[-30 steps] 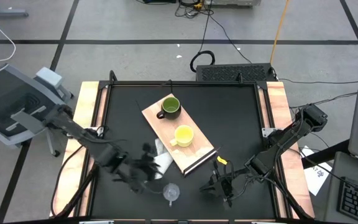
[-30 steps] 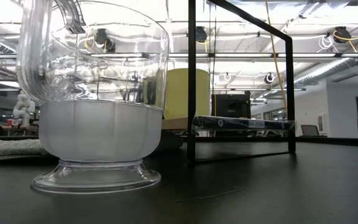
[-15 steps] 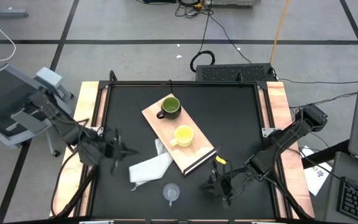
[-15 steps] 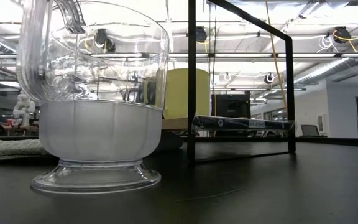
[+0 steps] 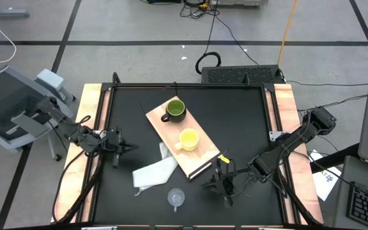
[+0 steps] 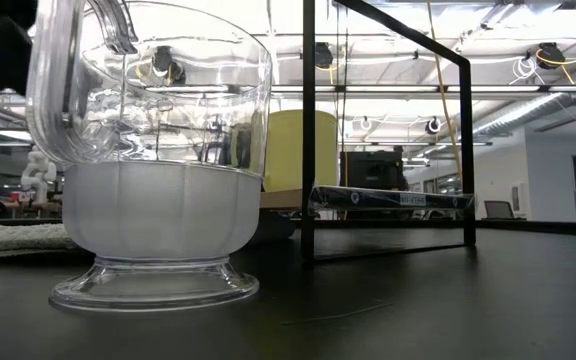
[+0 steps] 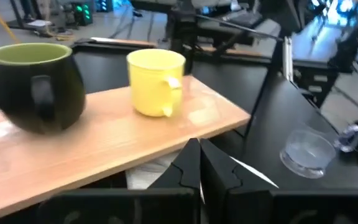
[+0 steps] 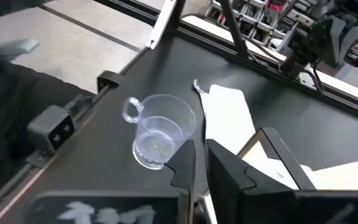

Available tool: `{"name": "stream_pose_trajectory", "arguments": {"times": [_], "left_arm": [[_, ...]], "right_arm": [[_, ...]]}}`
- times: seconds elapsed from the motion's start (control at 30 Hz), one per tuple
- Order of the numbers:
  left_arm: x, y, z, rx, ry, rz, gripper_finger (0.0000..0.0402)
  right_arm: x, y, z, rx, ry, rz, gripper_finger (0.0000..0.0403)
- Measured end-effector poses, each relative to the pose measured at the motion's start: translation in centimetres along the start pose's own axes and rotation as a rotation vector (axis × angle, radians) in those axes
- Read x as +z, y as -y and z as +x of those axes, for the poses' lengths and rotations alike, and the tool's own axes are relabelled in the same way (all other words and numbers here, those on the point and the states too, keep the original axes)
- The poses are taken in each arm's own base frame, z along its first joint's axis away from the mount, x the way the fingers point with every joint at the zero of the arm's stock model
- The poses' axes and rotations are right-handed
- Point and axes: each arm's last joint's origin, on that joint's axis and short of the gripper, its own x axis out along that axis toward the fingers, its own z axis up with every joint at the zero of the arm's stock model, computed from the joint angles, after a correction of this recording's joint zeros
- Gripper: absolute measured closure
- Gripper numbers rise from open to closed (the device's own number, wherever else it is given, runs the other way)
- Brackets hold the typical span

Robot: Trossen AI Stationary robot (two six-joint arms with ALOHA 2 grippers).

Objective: Stack small to large cups/mugs on shelf
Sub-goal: Put the transparent mug on the shelf

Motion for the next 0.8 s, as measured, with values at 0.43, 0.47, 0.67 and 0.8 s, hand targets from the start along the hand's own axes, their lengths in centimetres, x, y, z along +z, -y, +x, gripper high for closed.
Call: {"name": "stream_pose_trajectory", "arguments": {"times": [0.43, 0.47, 0.67, 0.8], "left_arm": [[-1.7, -2.0, -1.5, 0.049, 0.047, 0.046, 0.0401], [-1.7, -1.9, -1.5, 0.042, 0.049, 0.051, 0.0401], [-1.9, -1.6, -1.4, -0.047, 0.013, 0.121, 0.0401], [-2.0, -1.4, -1.3, -0.106, -0.002, 0.151, 0.0401]], "right_arm": [[-3.2, 1.4, 0.9, -0.053, 0.006, 0.039, 0.0374], [-3.4, 1.4, 0.9, -0.057, 0.025, 0.045, 0.0374], [-4.2, 1.6, 0.7, -0.081, 0.168, 0.056, 0.0374], [-4.0, 1.9, 0.5, -0.102, 0.253, 0.034, 0.0374]]}}
